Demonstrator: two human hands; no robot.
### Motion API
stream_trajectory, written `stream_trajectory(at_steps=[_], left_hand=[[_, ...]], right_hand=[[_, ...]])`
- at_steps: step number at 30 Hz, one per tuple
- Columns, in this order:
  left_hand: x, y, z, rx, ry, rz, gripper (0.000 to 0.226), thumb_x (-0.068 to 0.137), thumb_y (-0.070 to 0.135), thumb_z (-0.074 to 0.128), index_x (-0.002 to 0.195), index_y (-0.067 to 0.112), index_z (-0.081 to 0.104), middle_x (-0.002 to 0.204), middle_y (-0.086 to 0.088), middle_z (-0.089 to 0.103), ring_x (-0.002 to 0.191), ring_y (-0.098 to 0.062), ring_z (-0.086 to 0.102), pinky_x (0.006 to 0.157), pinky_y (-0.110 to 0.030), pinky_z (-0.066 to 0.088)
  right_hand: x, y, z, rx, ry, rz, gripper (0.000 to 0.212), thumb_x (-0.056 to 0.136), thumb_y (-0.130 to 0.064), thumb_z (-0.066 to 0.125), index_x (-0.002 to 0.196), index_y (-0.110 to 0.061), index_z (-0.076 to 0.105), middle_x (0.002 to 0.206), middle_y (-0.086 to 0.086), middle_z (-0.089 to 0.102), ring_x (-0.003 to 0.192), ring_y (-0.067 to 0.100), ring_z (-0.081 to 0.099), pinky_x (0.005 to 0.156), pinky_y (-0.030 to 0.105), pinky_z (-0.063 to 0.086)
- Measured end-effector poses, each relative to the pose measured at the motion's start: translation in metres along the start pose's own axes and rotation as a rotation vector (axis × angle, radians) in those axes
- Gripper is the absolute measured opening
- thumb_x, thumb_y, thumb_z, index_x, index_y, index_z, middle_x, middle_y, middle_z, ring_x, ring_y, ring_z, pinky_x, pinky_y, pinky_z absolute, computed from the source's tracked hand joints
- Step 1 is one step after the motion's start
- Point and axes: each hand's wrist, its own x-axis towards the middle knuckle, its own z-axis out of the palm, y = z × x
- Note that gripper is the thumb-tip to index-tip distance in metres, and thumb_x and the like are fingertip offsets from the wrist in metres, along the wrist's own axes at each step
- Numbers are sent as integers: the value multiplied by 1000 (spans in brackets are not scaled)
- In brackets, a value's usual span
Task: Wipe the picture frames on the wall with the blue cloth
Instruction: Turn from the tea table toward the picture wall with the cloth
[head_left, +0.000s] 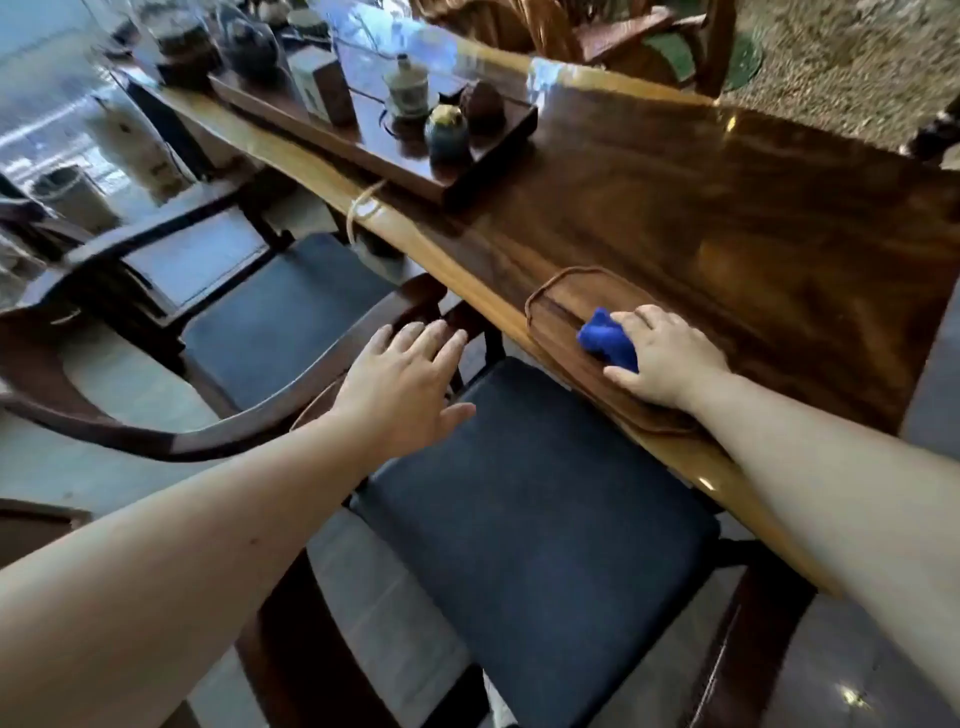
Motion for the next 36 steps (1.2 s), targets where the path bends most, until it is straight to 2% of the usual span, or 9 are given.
stream_trajectory(at_steps=[3, 5, 9, 12, 15, 20, 23, 28, 36], left_hand=[[9, -2, 8, 34, 20, 18, 84, 85, 68, 36, 149, 19, 15, 156, -7, 25, 142, -25, 21, 116, -45, 18], [12, -8, 12, 25, 27, 20, 83, 85, 68, 37, 148, 19, 17, 155, -6, 26, 141, -26, 22, 116, -46, 18], [12, -19, 15, 30, 30, 11, 81, 85, 67, 38, 148, 18, 19, 155, -8, 28, 140, -27, 25, 115, -46, 21], [3, -27, 13, 10, 29, -21, 80, 86, 65, 39, 148, 18, 20, 155, -9, 27, 140, -27, 25, 115, -46, 21], [-21, -42, 4, 20, 52, -58, 79, 86, 65, 37, 148, 18, 20, 155, -9, 28, 140, -27, 25, 115, -45, 22], [-87, -84, -14, 55, 80, -185, 77, 87, 65, 33, 147, 18, 20, 154, -8, 30, 139, -26, 26, 114, -44, 24], [-141, -113, -23, 73, 82, -293, 79, 86, 66, 32, 148, 18, 20, 155, -7, 29, 140, -25, 26, 114, -44, 24], [-248, -159, -51, 125, 142, -466, 79, 86, 64, 36, 147, 15, 24, 152, -10, 33, 139, -27, 30, 112, -46, 27], [-420, -203, -106, 261, 246, -701, 78, 86, 63, 37, 146, 14, 25, 151, -11, 35, 137, -28, 32, 113, -48, 26]], right_hand=[[9, 4, 16, -10, -53, 1, 77, 84, -56, 52, 147, -24, 21, 149, 13, 29, 129, 32, 36, 104, 43, 36], [14, 4, 26, 18, -67, 4, 76, 86, -54, 53, 147, -23, 20, 146, 12, 33, 124, 33, 41, 99, 43, 41], [25, -3, 30, 74, 19, 44, 68, 85, -45, 60, 142, -23, 29, 125, 12, 49, 106, 34, 49, 84, 43, 46], [32, -19, 22, 166, -11, 175, 57, 83, -29, 60, 133, -29, 34, 108, 12, 48, 81, 31, 51, 65, 37, 42], [33, -44, 9, 229, -53, 202, 51, 76, -25, 59, 124, -28, 39, 99, 9, 48, 76, 29, 51, 63, 35, 41], [21, -125, -21, 331, -18, -62, 51, 72, -27, 61, 121, -32, 45, 111, 7, 55, 98, 31, 57, 79, 41, 49], [9, -190, -43, 300, 18, -248, 58, 73, -27, 63, 128, -33, 43, 118, 6, 54, 102, 31, 58, 84, 42, 49], [-28, -308, -92, 262, 154, -556, 58, 78, -29, 63, 131, -32, 39, 116, 7, 56, 92, 31, 62, 75, 46, 52], [-98, -489, -170, 249, 346, -910, 55, 79, -28, 62, 128, -31, 39, 117, 4, 55, 86, 32, 61, 62, 37, 45]])
